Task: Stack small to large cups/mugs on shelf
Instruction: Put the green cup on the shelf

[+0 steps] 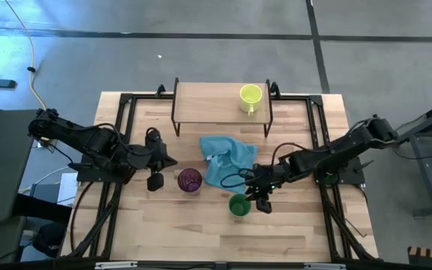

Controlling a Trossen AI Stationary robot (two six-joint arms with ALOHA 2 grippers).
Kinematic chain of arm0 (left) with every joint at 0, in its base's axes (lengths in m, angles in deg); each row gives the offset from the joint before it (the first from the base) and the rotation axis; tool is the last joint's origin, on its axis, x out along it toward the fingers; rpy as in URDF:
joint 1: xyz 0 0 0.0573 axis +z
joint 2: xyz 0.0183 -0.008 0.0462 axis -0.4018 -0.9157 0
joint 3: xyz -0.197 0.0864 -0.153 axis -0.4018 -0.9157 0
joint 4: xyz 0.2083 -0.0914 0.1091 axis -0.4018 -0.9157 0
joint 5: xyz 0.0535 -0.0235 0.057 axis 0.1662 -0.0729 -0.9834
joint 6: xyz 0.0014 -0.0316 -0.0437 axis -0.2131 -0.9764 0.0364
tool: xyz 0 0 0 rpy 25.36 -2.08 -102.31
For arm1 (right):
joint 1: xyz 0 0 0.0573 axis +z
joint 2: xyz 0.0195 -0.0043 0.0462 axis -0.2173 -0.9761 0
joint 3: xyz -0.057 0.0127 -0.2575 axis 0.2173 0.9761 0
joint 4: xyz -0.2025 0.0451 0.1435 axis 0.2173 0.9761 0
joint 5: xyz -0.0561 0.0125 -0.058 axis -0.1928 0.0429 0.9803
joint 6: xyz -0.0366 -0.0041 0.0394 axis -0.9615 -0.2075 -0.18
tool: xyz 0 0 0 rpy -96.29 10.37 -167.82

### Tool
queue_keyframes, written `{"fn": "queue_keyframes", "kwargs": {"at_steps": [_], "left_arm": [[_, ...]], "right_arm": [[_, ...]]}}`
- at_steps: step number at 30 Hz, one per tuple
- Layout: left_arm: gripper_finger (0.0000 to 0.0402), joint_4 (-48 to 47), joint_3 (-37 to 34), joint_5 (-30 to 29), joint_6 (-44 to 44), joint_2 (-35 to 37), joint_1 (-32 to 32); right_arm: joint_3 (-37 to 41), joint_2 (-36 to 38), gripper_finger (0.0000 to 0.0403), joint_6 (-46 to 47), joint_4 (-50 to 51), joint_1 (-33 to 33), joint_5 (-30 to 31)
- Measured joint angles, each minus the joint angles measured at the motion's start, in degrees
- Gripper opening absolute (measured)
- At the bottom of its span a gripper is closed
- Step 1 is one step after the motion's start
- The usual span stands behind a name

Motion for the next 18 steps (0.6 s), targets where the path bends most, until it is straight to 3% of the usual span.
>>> {"fn": "queue_keyframes", "kwargs": {"at_steps": [6, 18], "left_arm": [[0.0001, -1.32, 0.0, 0.0, 0.16, 0.06, 0.01], [0.0001, -1.34, 0.0, -0.01, 0.46, 0.09, 0.01]], "right_arm": [[0.0, -0.28, 0.0102, 0.74, -2.46, 0.65, 4.02], [0.0, -0.28, 0.0102, -2.74, -2.6, 0.1, 5.2]]}}
